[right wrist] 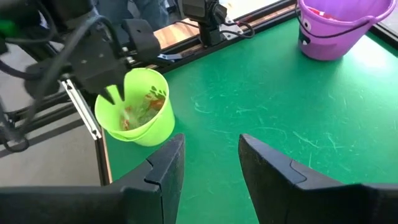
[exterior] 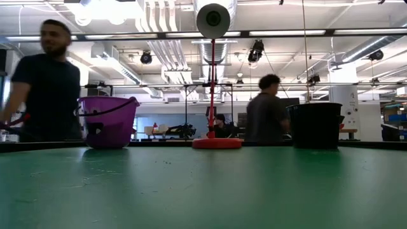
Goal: Sort candy
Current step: Put the green gummy into the light green bucket, then return to Home Position
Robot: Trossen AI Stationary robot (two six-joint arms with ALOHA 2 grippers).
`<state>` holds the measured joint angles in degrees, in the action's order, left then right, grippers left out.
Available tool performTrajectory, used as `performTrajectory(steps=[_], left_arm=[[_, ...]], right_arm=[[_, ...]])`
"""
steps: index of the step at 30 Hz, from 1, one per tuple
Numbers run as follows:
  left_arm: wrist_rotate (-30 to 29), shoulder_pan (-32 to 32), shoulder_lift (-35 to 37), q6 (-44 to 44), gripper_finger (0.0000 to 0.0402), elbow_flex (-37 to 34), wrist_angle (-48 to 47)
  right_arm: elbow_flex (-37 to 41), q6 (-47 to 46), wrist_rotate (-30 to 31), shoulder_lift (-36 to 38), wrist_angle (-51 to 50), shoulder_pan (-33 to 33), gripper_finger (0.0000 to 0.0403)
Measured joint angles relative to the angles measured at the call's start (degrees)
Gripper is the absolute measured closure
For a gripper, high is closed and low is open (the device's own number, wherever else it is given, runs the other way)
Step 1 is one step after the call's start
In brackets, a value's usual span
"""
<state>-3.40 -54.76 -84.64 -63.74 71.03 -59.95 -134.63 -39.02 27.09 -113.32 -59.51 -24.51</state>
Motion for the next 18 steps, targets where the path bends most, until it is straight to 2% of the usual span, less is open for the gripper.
performTrajectory(steps=[5, 10, 15, 18], left_arm=[[-0.96, 0.0, 0.0, 4.48, 0.0322, 3.13, 0.22], [-4.27, -0.18, 0.0, 6.44, 0.0311, 5.43, -2.48], [-5.18, -0.46, 0.0, 4.1, 0.0311, 8.11, -8.0], [-4.33, -0.44, 0.0, 3.67, 0.0311, 10.54, -12.54]], right_arm=[[0.0, -0.12, -0.46, 0.0, -0.02, -0.22, 0.026], [0.0, -0.43, -0.81, -0.02, -0.32, -1.2, 0.0264], [0.0, -4.99, -6.76, -0.02, -0.28, -2.52, 0.0262], [0.0, -6.88, -12.49, -0.02, -0.28, -3.19, 0.0264]])
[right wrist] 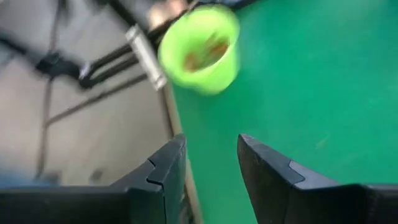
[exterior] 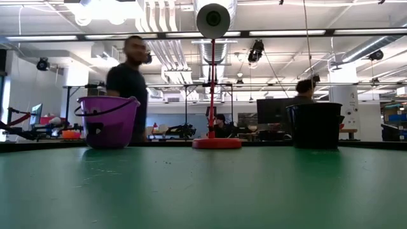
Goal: Sort candy
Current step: Return to Home Position
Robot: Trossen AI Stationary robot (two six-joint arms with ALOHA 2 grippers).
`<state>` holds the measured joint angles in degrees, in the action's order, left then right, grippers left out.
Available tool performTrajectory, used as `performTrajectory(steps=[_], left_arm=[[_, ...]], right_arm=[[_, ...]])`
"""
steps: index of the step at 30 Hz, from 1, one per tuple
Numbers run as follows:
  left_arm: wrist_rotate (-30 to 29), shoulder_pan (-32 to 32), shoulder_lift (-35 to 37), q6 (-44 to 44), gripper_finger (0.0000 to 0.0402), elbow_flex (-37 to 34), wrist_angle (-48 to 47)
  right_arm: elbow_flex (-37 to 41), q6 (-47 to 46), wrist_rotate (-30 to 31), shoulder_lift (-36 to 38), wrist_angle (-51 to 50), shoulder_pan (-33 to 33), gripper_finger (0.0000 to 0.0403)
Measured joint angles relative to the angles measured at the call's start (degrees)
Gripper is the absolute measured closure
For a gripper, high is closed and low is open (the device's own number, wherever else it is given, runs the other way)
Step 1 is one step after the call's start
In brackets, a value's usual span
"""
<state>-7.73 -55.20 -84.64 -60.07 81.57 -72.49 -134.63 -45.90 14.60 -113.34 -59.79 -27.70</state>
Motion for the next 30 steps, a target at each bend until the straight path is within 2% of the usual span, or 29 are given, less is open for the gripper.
performTrajectory(steps=[4, 5, 7, 11, 15, 18, 23, 30], left_arm=[[0.37, -0.07, -0.02, -3.42, 0.0311, 4.89, -9.3], [-1.64, -0.34, 0.01, -3.67, 0.0311, 6.25, -11.45], [-10.48, -1.61, 0.2, -2.82, 0.0311, 9.01, -14.59], [-32.23, -6.82, 2.97, -0.56, 0.0311, 13.53, -15.64], [-44.23, -13.04, 7.64, -1.5, 0.0311, 14.83, -15.78], [-50.34, -18.42, 11.8, -3.62, 0.0311, 13.63, -15.88], [-57.02, -26.04, 17.55, -6.9, 0.0311, 10.17, -15.62], [-62.53, -30.85, 23.36, -13.4, 0.0311, 2.4, -14.95]], right_arm=[[0.02, 1.33, -11.6, 0.08, -0.78, -0.21, 0.0266], [0.02, 1.35, -13.72, 0.12, -1.07, -0.2, 0.0265], [0.03, 2.03, -14.5, 0.62, -2.66, -0.37, 0.0262], [0.04, 16.94, -12.49, 2.28, -3.6, -2.02, 0.0256], [0.04, 22.08, -12.57, 5.08, -2.24, -3.32, 0.0248], [0.04, 24.45, -9.36, 7.89, -2.25, -4.54, 0.0242], [0.07, 25.32, -1.15, 12.67, -4.01, -8.04, 0.0241], [0.07, 30.29, 6.11, 18.06, -4.26, -12.62, 0.0239]])
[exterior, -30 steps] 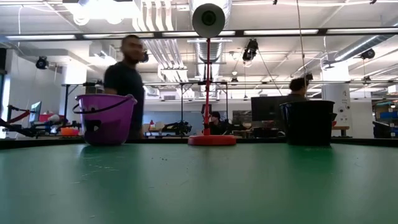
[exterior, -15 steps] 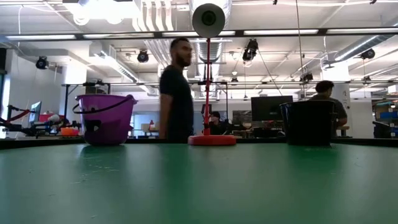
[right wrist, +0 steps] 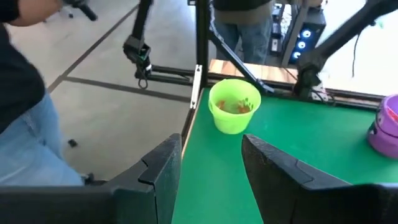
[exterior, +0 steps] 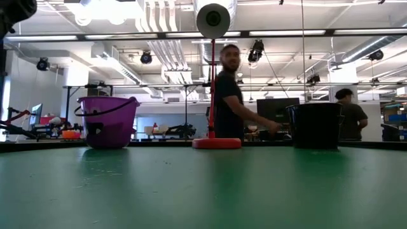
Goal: Sort candy
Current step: Return to Home Position
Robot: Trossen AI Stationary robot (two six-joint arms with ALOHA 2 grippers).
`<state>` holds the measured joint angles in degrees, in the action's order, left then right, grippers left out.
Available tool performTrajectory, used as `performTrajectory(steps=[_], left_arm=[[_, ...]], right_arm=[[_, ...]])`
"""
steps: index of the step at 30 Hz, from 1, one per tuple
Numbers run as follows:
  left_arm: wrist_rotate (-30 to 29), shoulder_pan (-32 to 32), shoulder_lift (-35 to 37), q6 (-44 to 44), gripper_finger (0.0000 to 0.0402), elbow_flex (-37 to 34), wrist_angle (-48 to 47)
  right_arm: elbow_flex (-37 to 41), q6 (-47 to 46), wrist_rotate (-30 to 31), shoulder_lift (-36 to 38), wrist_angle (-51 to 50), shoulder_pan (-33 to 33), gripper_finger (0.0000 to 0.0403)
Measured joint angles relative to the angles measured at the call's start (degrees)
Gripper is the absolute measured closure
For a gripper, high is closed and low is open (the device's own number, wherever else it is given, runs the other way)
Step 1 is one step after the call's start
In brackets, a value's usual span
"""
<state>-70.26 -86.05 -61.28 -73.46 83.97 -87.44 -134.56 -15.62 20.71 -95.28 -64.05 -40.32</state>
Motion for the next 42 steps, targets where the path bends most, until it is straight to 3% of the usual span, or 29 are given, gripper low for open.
performTrajectory(steps=[7, 13, 19, 27, 34, 38, 42], left_arm=[[-0.18, -0.03, 3.15, -3.74, 0.0311, -4.49, 0.2], [10.1, -0.03, 4.85, -3.55, 0.0311, -1.55, 4.07], [6.46, -1.48, 6.09, 11.31, 0.0311, 2.38, 9.45], [-2.49, -11.52, 7.53, 47.41, 0.0311, -5.74, 44.45], [-2.9, -14.33, 7.22, 63.08, 0.0311, -17.18, 77.42], [5.28, -14.12, 5.91, 75.21, 0.0311, -22.62, 100.06], [22.99, -13.03, 3.14, 90.09, 0.0311, -26.4, 117.89]], right_arm=[[0.0, 1.72, 0.54, 2.4, -1.05, -0.68, 0.024], [0.01, 1.97, 0.5, 3.99, -3.97, -0.68, 0.0243], [0.0, -1.65, 2.39, 5.6, -6.62, -0.72, 0.0238], [0.13, -4.09, 3.47, 5.96, -8.5, -0.7, 0.0239], [0.22, -3.24, 3.46, 5.91, -6.8, -1.07, 0.0241], [0.22, -1.52, 3.43, 5.77, -4.57, -1.07, 0.024], [0.33, 0.88, 3.33, 5.41, -2.51, -1.07, 0.0239]])
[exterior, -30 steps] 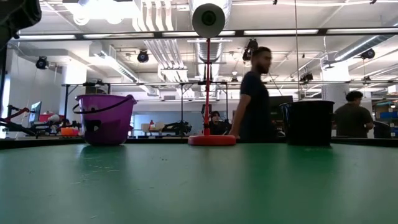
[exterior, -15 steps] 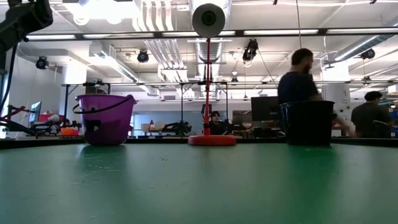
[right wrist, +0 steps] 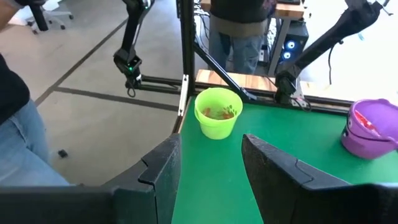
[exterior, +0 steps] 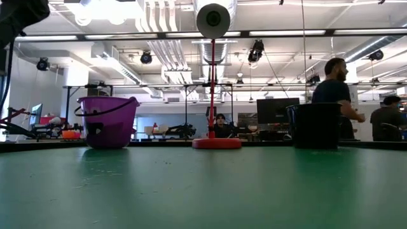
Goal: Sort candy
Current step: Return to Home Position
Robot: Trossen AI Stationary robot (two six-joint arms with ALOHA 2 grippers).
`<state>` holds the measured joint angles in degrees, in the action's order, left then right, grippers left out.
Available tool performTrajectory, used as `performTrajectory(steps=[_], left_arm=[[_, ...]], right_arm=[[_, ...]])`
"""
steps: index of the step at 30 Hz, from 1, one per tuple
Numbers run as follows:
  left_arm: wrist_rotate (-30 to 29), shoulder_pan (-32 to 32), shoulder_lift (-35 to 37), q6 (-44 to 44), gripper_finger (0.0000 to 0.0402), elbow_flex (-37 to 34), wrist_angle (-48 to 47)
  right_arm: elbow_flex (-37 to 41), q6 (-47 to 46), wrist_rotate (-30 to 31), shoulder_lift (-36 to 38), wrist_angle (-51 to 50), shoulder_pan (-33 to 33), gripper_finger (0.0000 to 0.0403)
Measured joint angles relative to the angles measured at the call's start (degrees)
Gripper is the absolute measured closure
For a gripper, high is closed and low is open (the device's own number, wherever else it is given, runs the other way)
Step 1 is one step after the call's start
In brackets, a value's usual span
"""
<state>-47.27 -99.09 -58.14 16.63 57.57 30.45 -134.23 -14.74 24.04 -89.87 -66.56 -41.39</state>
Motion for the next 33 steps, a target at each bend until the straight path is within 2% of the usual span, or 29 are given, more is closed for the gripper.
performTrajectory(steps=[2, 6, 10, 16, 19, 23, 27, 33], left_arm=[[4.83, -0.03, -1.21, 2.12, 0.0311, -0.4, 2.71], [4.48, 0.76, -3.07, 1.96, 0.0311, -0.32, 3.46], [5.2, 5.57, -4.45, 1.33, 0.0311, -0.62, 2.84], [20.41, 14.87, -4.8, -0.02, 0.0311, -2.47, 2.79], [21.67, 17.51, -3.54, -0.59, 0.0311, -4.49, 2.36], [21.85, 18.84, -0.79, 2.85, 0.0311, -6.5, 1.44], [18.9, 19.59, 2.61, 4.69, 0.0311, -8.97, 0.7], [20.67, 20.37, 9.02, -2.8, 0.0311, -15.8, 1.04]], right_arm=[[0.02, -0.08, 0.02, -0.18, -0.01, 0.0, 0.024], [0.42, -0.24, 0.02, -0.5, 0.91, 0.0, 0.0243], [0.65, -1.35, -0.46, -1.18, 1.52, 0.0, 0.0243], [1.57, -2.2, -1.97, -1.1, 3.05, -0.33, 0.0241], [1.66, -2.14, -1.99, -0.75, 3.1, -1.18, 0.0241], [1.7, -1.88, -1.91, 0.45, 2.97, -2.67, 0.0243], [1.73, -0.31, -1.5, 2.4, 3.23, -3.87, 0.0243], [1.99, 2.34, -1.51, 5.8, 3.4, -4.26, 0.0241]])
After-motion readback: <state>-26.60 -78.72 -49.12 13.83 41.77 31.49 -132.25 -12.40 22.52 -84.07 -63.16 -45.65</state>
